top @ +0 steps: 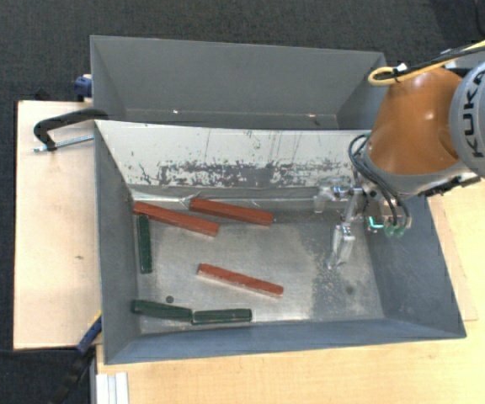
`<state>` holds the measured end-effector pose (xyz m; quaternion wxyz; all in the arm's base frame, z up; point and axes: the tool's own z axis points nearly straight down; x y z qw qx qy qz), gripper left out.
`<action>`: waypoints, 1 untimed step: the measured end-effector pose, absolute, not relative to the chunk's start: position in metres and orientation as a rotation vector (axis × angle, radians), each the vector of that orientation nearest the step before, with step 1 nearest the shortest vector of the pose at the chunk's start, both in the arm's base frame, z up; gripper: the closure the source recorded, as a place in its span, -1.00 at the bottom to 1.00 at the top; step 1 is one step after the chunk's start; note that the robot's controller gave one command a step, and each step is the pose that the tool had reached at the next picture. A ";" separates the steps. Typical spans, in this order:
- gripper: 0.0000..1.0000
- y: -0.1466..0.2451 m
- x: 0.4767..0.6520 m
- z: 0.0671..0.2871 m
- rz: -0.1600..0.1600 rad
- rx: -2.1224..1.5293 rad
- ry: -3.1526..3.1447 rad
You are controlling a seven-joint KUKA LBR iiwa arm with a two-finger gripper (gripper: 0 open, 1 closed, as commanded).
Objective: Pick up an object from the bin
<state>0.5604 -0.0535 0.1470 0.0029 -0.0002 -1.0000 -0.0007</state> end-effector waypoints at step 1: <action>-1.00 -0.053 0.562 0.151 -0.001 0.001 -3.143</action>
Offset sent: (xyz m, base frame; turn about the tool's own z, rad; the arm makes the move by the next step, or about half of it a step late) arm -0.0219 0.0701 -0.0770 -0.3552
